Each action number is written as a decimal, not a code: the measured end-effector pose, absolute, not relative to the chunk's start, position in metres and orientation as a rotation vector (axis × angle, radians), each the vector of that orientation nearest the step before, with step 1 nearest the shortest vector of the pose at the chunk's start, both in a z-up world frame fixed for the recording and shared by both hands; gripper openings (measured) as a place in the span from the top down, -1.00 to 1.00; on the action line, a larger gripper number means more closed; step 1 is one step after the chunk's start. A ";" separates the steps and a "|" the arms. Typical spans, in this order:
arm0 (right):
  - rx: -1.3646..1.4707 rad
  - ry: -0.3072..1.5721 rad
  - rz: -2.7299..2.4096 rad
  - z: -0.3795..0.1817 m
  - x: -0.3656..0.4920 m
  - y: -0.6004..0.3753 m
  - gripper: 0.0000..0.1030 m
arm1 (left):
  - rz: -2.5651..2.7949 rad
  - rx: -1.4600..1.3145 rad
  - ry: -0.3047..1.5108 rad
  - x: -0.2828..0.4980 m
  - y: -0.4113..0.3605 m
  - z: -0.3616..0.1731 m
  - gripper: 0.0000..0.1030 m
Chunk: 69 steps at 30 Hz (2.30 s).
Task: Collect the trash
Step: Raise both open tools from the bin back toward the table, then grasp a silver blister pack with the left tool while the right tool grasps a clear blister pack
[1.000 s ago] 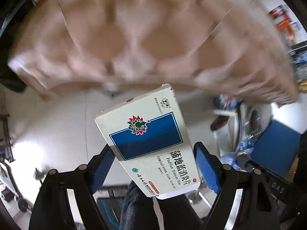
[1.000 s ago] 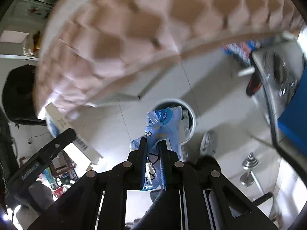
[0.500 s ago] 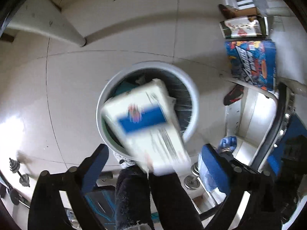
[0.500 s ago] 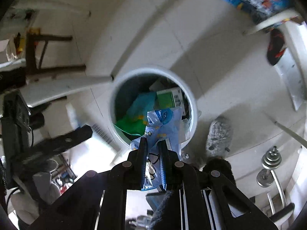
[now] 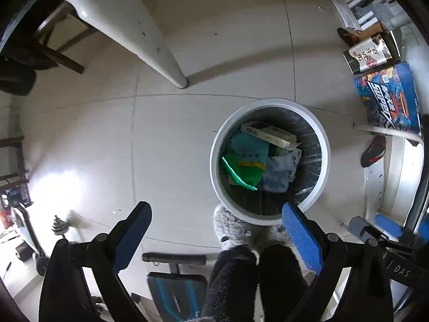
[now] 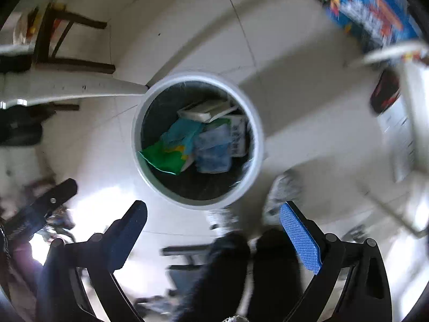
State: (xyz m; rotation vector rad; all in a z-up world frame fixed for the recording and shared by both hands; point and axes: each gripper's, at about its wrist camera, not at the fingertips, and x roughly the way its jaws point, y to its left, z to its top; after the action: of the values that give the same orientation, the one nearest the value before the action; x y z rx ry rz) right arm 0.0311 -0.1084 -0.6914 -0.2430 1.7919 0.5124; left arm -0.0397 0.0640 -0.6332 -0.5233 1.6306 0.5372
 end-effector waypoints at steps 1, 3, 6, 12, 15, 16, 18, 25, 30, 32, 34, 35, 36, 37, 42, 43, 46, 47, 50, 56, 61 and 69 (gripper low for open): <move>-0.259 1.779 0.510 -0.685 0.032 -0.109 -0.95 | 0.537 -0.515 1.626 -0.043 0.067 -0.628 -0.93; -0.300 1.744 0.492 -0.666 0.033 -0.108 -0.95 | 0.532 -0.505 1.614 -0.044 0.064 -0.610 -0.93; -0.343 1.701 0.472 -0.636 0.034 -0.111 -0.95 | 0.525 -0.491 1.601 -0.045 0.061 -0.589 -0.93; -0.352 1.673 0.474 -0.568 0.029 -0.121 -0.95 | 0.520 -0.478 1.559 -0.050 0.054 -0.528 -0.93; -0.354 1.649 0.481 -0.531 0.024 -0.121 -0.95 | 0.520 -0.473 1.536 -0.055 0.051 -0.497 -0.93; -0.355 1.644 0.486 -0.522 0.023 -0.122 -0.95 | 0.521 -0.471 1.530 -0.057 0.048 -0.488 -0.93; -0.355 1.635 0.489 -0.497 0.020 -0.123 -0.95 | 0.516 -0.481 1.517 -0.062 0.045 -0.466 -0.93; -0.355 1.611 0.507 -0.405 0.005 -0.122 -0.95 | 0.495 -0.485 1.480 -0.078 0.038 -0.394 -0.93; -0.343 1.590 0.524 -0.346 -0.004 -0.121 -0.95 | 0.484 -0.485 1.442 -0.088 0.038 -0.341 -0.93; -0.334 1.582 0.535 -0.321 -0.006 -0.119 -0.95 | 0.489 -0.481 1.421 -0.091 0.040 -0.320 -0.93; -0.312 1.573 0.548 -0.300 -0.006 -0.115 -0.95 | 0.492 -0.471 1.390 -0.092 0.041 -0.301 -0.93; -0.301 1.565 0.551 -0.288 -0.006 -0.113 -0.95 | 0.507 -0.456 1.376 -0.091 0.042 -0.290 -0.93; -0.280 1.557 0.554 -0.277 -0.003 -0.111 -0.95 | 0.518 -0.449 1.367 -0.090 0.043 -0.284 -0.93; -0.256 1.551 0.557 -0.268 0.001 -0.109 -0.95 | 0.531 -0.453 1.353 -0.086 0.047 -0.276 -0.93; -0.148 1.514 0.555 -0.236 0.047 -0.095 -0.95 | 0.588 -0.439 1.279 -0.050 0.066 -0.250 -0.93; -0.126 1.495 0.552 -0.229 0.067 -0.089 -0.95 | 0.607 -0.424 1.261 -0.037 0.072 -0.245 -0.93; -0.096 1.461 0.537 -0.217 0.113 -0.078 -0.95 | 0.660 -0.403 1.215 -0.005 0.089 -0.235 -0.93; -0.079 1.454 0.534 -0.215 0.135 -0.074 -0.95 | 0.672 -0.399 1.204 0.009 0.097 -0.235 -0.93; -0.066 1.446 0.520 -0.215 0.200 -0.063 -0.95 | 0.683 -0.390 1.192 0.065 0.123 -0.237 -1.00; -0.112 1.451 0.466 -0.244 0.372 -0.033 -0.95 | 0.737 -0.328 1.225 0.193 0.162 -0.256 -1.00; -0.173 1.472 0.407 -0.294 0.511 -0.001 -0.95 | 0.683 -0.288 1.288 0.304 0.181 -0.283 -1.00; -0.306 1.532 0.472 -0.368 0.614 0.051 -0.78 | 0.409 -0.003 1.399 0.449 0.182 -0.334 -1.00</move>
State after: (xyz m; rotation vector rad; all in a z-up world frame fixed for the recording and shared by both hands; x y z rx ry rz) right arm 0.6135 0.0512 -0.3682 -0.3058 1.5323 0.4718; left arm 0.4490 0.1820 -0.3336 -0.0030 1.3986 0.4092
